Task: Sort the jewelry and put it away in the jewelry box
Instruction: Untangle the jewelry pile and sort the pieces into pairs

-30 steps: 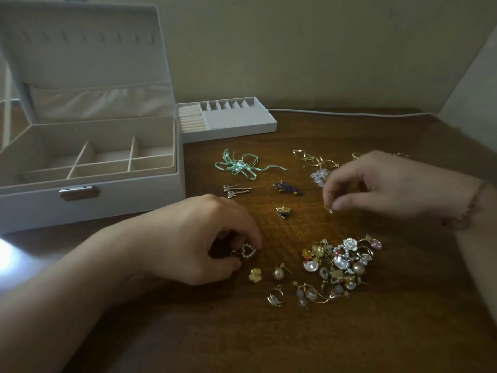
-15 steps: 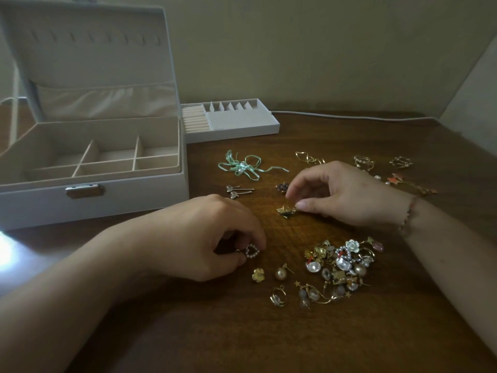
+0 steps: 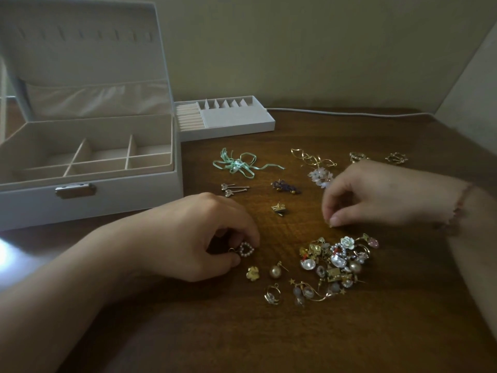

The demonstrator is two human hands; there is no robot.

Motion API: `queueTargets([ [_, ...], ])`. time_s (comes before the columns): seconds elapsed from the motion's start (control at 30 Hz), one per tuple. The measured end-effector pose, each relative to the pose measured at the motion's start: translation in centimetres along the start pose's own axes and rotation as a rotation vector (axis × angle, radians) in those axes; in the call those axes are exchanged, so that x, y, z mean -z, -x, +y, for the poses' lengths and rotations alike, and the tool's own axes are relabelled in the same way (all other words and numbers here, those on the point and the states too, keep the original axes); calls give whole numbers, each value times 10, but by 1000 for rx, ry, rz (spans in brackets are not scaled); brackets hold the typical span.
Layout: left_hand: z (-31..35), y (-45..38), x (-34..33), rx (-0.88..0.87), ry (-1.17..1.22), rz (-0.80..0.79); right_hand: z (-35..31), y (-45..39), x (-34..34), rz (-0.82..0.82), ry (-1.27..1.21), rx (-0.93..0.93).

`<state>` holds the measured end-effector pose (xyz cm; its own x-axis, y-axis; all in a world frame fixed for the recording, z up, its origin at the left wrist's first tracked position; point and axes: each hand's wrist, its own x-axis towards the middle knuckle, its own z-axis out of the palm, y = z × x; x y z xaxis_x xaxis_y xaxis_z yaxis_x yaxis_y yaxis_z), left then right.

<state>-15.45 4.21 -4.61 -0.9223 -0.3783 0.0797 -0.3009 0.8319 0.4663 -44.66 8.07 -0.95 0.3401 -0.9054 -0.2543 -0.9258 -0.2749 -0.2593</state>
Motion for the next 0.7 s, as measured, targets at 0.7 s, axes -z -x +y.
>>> queueTargets([
  [0.7,-1,-1,-2,-16,17,32,-25,21,-1,-203,37,170],
])
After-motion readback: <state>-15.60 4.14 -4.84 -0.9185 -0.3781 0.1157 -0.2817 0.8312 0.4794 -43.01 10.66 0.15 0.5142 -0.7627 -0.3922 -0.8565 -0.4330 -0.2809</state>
